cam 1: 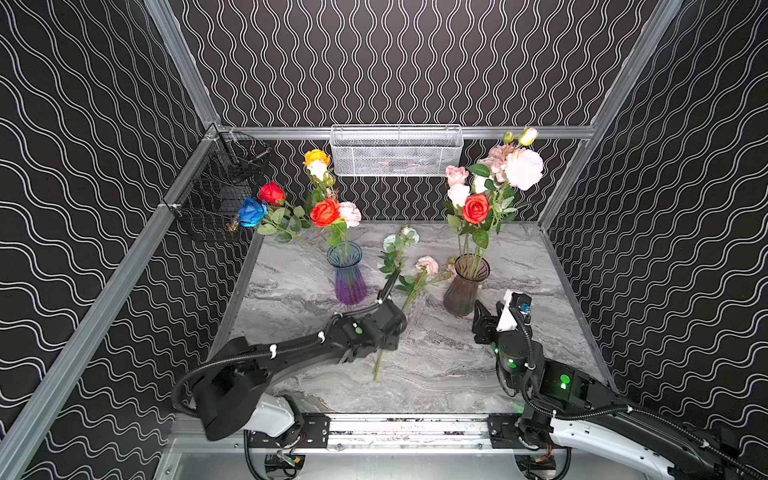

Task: Arrange the flowers into the vase
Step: 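Lower the left gripper onto the white rose stems lying on the table, then close the left gripper on the white rose stem and lift it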

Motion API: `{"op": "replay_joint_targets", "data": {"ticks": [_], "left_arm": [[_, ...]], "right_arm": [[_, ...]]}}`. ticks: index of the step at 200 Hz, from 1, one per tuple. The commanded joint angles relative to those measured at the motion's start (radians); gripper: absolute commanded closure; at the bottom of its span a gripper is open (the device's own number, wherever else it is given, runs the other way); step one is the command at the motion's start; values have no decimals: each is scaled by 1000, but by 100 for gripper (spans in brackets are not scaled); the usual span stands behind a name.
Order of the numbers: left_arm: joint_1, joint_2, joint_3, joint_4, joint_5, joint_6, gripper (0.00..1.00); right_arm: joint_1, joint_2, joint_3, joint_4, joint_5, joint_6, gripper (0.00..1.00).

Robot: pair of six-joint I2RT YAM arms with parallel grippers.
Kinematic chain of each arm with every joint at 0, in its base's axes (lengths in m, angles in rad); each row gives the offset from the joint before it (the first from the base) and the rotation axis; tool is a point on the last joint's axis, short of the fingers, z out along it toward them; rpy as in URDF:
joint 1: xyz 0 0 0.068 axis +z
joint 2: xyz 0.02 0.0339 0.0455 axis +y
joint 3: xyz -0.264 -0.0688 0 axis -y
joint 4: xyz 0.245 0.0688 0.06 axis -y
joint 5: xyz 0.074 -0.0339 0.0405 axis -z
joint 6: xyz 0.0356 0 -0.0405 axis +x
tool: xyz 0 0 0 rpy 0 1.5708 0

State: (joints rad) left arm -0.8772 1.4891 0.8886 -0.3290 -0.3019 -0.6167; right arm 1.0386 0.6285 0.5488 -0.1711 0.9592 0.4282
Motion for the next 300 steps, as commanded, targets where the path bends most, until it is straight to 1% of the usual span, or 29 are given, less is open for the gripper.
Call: {"op": "replay_joint_targets", "data": {"ticks": [1, 15, 28, 44, 63, 76, 96, 113, 140, 149, 155, 162, 193, 239, 262, 283, 300], "left_arm": [[55, 114, 105, 44, 9, 166, 41], [102, 203, 172, 54, 45, 208, 45], [137, 247, 180, 116, 92, 217, 48], [147, 301, 198, 149, 91, 230, 48], [147, 377, 263, 117, 73, 253, 47], [147, 414, 288, 118, 64, 261, 49], [147, 454, 318, 103, 47, 269, 58], [148, 461, 332, 86, 13, 273, 69], [148, 457, 342, 76, 7, 278, 80], [149, 461, 344, 74, 10, 280, 85], [148, 463, 345, 72, 11, 281, 91], [149, 462, 343, 71, 14, 285, 94], [153, 419, 320, 74, 20, 272, 100], [153, 246, 268, 77, 41, 230, 100], [152, 150, 222, 104, 76, 194, 100], [153, 64, 180, 134, 100, 180, 100], [151, -19, 134, 183, 121, 177, 100]], "right_arm": [[2, 1, 22, 13, 2, -6, 42], [0, -5, 26, 13, -1, -18, 42], [0, -16, 24, 17, 2, -25, 42], [0, -27, 16, 31, 6, -42, 42], [1, -34, 13, 28, 7, -48, 42], [0, -34, 11, 26, 6, -49, 42], [0, -35, 6, 28, 9, -54, 42], [0, -42, 3, 33, 10, -57, 42], [1, -47, -2, 48, 9, -66, 42], [0, -47, -3, 48, 9, -68, 42], [2, -47, -1, 46, 9, -67, 42], [0, -50, 0, 44, 9, -68, 42], [1, -64, -6, 48, 4, -66, 42], [0, -67, -10, 61, -12, -71, 42], [0, -63, -1, 58, -20, -74, 42], [0, -44, 5, 67, -59, -91, 42], [1, -12, 11, 80, -129, -107, 42]]}}
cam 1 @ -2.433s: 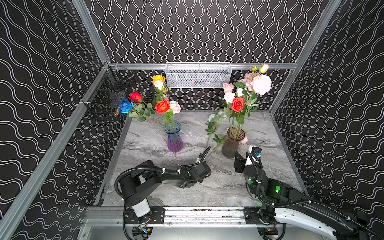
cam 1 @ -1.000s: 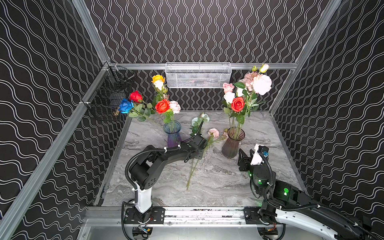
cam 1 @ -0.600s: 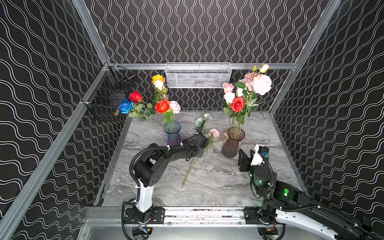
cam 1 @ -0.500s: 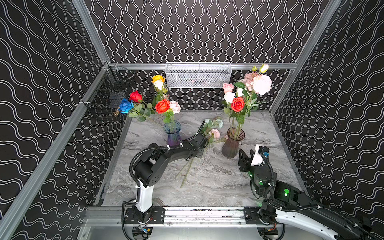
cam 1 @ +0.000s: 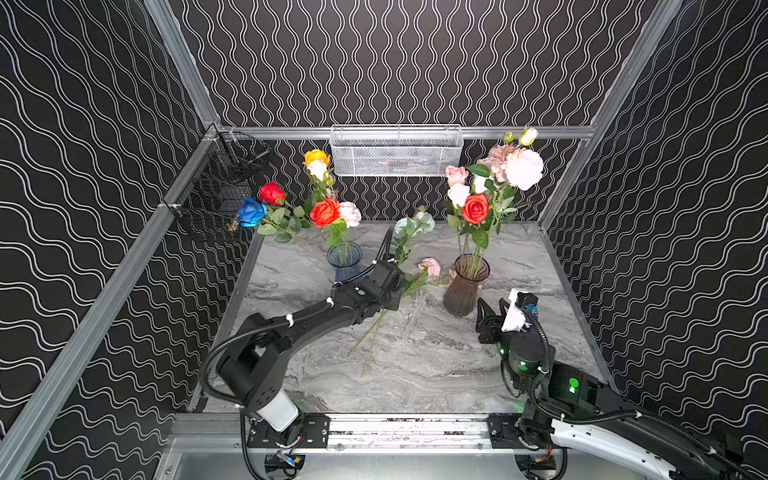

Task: Arrange the flowers into the vase
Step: 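Close the left gripper on the white rose stem and lift it, then raise the white rose high over the blue-purple vase with the left gripper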

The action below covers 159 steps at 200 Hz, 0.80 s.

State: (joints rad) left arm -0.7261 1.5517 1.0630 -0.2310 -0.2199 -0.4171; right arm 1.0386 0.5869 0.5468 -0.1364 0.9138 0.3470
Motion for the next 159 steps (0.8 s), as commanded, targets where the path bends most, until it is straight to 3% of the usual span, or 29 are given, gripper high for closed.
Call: {"op": "replay_joint_targets", "data": {"ticks": [1, 49, 159], "left_arm": [[0, -87, -42, 86, 39, -22, 100], [1, -226, -47, 63, 59, -14, 100], [1, -415, -28, -100, -35, -22, 100]], "right_arm": [[0, 33, 14, 46, -87, -26, 42], [1, 137, 55, 69, -210, -49, 41], [1, 155, 62, 165, -224, -84, 39]]}}
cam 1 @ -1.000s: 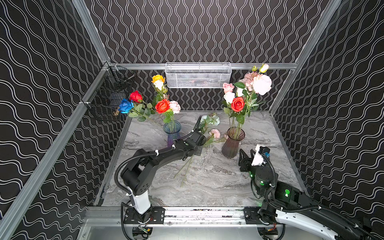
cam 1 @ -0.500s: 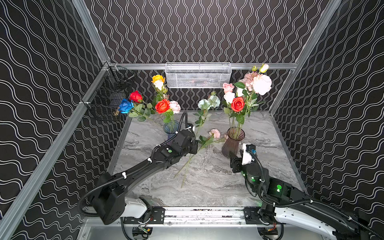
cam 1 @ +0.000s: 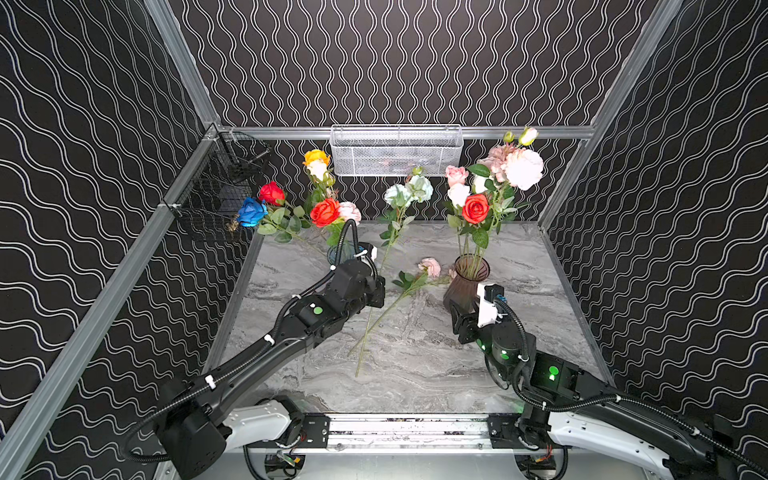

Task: Arrange the flowers into the vase
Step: 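Raise the white rose high over the blue-purple vase with the left gripper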

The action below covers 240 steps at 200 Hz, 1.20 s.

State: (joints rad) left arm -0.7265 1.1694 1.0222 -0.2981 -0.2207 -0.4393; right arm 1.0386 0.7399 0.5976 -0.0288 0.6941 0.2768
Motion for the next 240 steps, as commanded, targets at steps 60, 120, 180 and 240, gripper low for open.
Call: {"op": "replay_joint_targets", "data": {"ticks": [60, 120, 180, 240], "left_arm": [[1, -103, 133, 65, 101, 100, 100], [1, -154, 126, 504, 7, 380, 100], [16, 39, 186, 959, -89, 805, 100], [183, 186, 348, 887, 26, 713, 100]], "right_arm": [[1, 63, 13, 128, -110, -60, 37], [-1, 99, 8, 210, -78, -89, 35], [-25, 111, 17, 229, -91, -94, 35], [-52, 76, 5, 229, -100, -90, 35]]}}
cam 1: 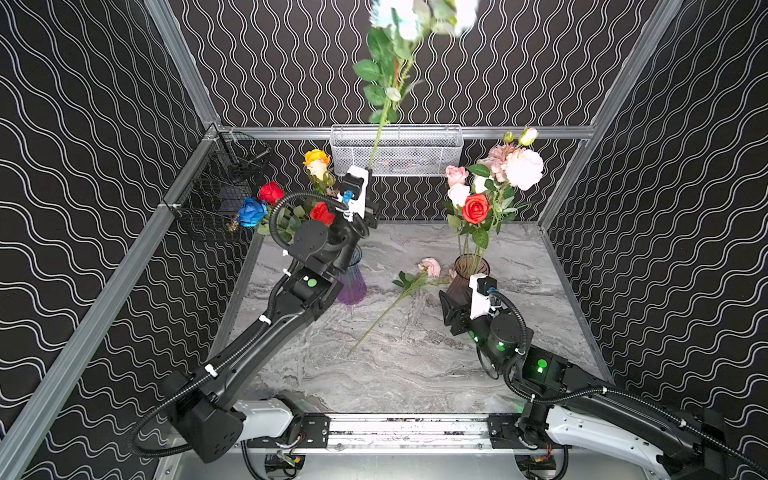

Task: Arrange the flowers into the vase
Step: 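Raise the white rose high over the blue-purple vase with the left gripper, then lower the white rose stem into the blue-purple vase with the left gripper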

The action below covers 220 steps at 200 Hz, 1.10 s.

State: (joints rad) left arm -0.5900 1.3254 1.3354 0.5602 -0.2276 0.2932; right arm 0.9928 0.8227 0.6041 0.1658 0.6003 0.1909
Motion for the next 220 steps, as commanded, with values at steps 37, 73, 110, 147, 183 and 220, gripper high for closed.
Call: {"op": "replay_joint_targets", "data": {"ticks": [37, 73, 110, 147, 183, 220], "left_arm": [[93, 26, -63, 45, 19, -105, 100], [116, -24, -216, 109, -8, -193, 100], [117, -25, -270, 117, -26, -266, 100], [117, -45, -423, 210, -109, -281, 100], [117, -51, -488, 171, -156, -303, 100], [117, -66, -553, 180, -185, -318, 94]], "right_arm": [[-14, -8, -11, 40, -10, -2, 35], [-20, 3, -7, 36, -22, 3, 35], [-22, -2, -24, 55, -31, 11, 35], [-27, -7, -32, 59, -43, 21, 35], [-29, -9, -37, 57, -52, 25, 35], [-29, -13, -35, 41, -56, 31, 35]]}}
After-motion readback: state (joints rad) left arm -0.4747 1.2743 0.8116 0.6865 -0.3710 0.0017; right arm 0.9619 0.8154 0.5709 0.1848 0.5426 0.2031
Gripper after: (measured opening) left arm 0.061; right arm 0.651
